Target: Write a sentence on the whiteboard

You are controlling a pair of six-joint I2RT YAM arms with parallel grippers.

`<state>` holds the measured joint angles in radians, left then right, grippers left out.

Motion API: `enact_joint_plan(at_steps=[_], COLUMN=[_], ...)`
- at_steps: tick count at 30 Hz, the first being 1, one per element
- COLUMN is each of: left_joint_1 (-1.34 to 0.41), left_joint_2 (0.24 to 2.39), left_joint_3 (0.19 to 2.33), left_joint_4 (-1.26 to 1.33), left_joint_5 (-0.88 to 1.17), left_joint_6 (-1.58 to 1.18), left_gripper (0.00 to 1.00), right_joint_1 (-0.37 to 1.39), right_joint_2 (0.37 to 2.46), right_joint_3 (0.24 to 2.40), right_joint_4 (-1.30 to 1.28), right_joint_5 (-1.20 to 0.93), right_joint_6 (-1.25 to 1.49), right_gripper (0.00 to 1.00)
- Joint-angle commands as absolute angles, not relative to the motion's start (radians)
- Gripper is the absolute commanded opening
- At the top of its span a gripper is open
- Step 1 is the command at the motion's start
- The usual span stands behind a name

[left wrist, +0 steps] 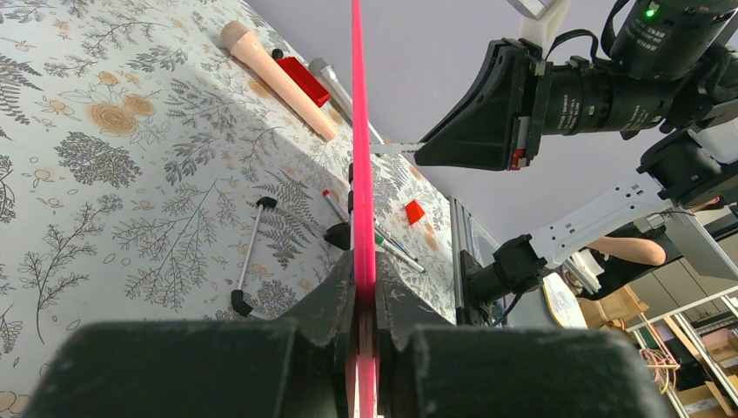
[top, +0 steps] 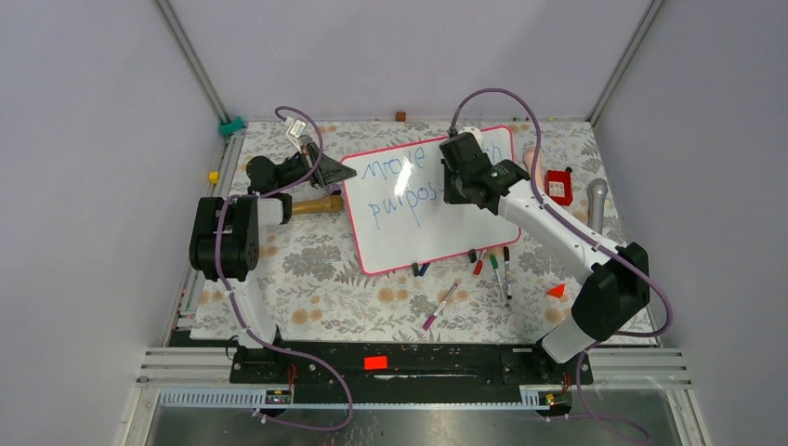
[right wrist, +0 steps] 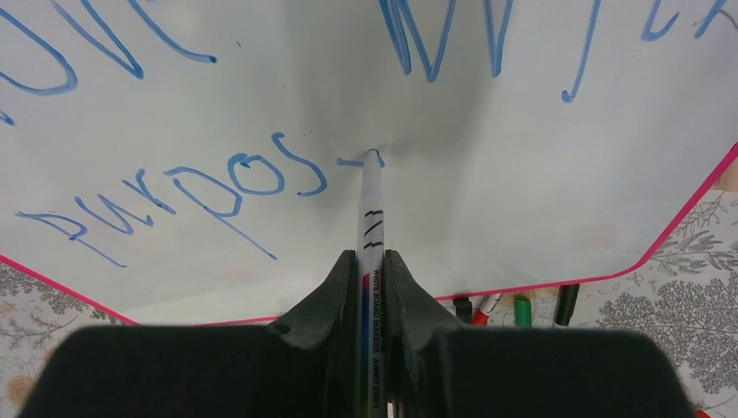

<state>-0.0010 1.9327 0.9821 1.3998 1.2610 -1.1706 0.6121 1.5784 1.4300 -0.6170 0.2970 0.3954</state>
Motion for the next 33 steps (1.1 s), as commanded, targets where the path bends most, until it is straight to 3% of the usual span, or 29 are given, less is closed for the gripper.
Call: enact_joint_plan(at_steps=[1,17,33], left_joint_1=[0.0,-0.001,-0.001], left_joint_2=[1.923,1.923,1.925], left_joint_3=[1.021,1.023,1.031], left_joint_4=[1.481,1.48,1.48], left_joint_5=[1.301,1.301,1.303], left_joint_6=[-1.163,-1.164,-1.165], left_gripper=[0.0,0.0,0.0], right_joint_1=[0.598,0.598,0.597], right_joint_2=[1.613,1.59,1.497], right_joint_3=[1.496,1.434,1.337], right_joint_4=[-0.511,-0.527,-0.602], right_joint_5=[0.328,0.2,0.31], right_joint_6=[0.376,0.4,0.417], right_gripper=[0.0,0.0,0.0])
